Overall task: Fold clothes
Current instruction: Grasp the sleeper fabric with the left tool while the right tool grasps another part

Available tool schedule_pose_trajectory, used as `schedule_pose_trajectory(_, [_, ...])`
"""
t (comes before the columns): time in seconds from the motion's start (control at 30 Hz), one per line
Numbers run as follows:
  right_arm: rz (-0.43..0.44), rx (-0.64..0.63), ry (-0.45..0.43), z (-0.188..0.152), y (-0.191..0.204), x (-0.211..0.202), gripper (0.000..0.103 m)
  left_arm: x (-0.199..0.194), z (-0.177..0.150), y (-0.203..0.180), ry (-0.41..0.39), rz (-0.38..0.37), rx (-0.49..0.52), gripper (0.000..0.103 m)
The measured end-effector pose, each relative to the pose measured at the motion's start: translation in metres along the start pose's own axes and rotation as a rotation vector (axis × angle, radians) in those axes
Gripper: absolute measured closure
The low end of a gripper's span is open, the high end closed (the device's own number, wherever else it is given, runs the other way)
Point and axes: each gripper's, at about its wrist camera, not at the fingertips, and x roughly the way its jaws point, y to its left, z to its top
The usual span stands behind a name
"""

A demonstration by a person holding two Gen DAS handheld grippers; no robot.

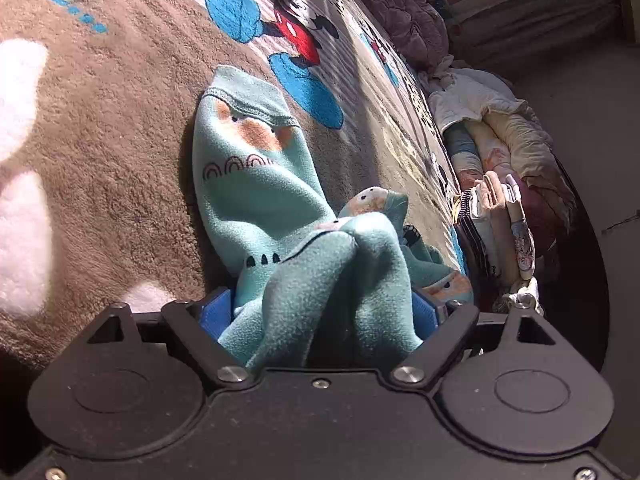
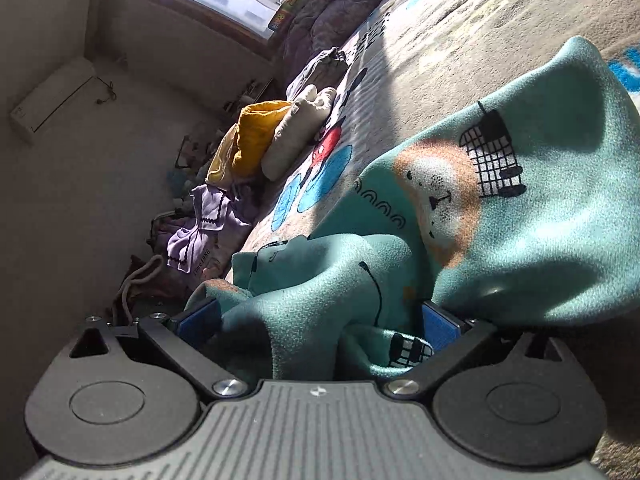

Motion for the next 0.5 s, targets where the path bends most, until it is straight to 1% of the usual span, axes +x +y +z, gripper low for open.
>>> schedule_pose_trajectory(0.03, [0.022, -0.008, 0.015, 0.000, 0.002, 0.006, 0.004, 0.009, -0.004, -0.005, 0.025, -0.019, 0.016, 0.025])
schedule_pose_trajectory(0.13, [0.097, -0.016, 0.052, 0.000, 0.006, 0.020, 0.004, 0.031, -0.008, -0.024, 0.072, -0.095, 0.076, 0.037])
schedule_pose_trajectory(0.2, [0.169, 0.007, 0.037, 0.004, 0.006, 0.024, 0.005, 0.036, -0.001, -0.036, 0.066, -0.115, 0.120, 0.039])
schedule_pose_trajectory(0.23, [0.198, 0.022, 0.032, 0.009, 0.006, 0.025, 0.007, 0.037, 0.004, -0.041, 0.058, -0.131, 0.135, 0.041])
schedule_pose_trajectory(0.3, [0.219, -0.021, -0.013, 0.023, 0.013, 0.022, 0.008, 0.038, 0.016, -0.049, 0.038, -0.169, 0.148, 0.042])
schedule_pose_trajectory(0.4, [0.298, -0.018, -0.089, 0.050, 0.017, 0.015, 0.008, 0.041, 0.039, -0.064, 0.003, -0.237, 0.172, 0.042])
schedule_pose_trajectory(0.5, [0.343, -0.061, -0.164, 0.086, 0.023, 0.009, 0.008, 0.049, 0.075, -0.092, -0.066, -0.294, 0.250, 0.043])
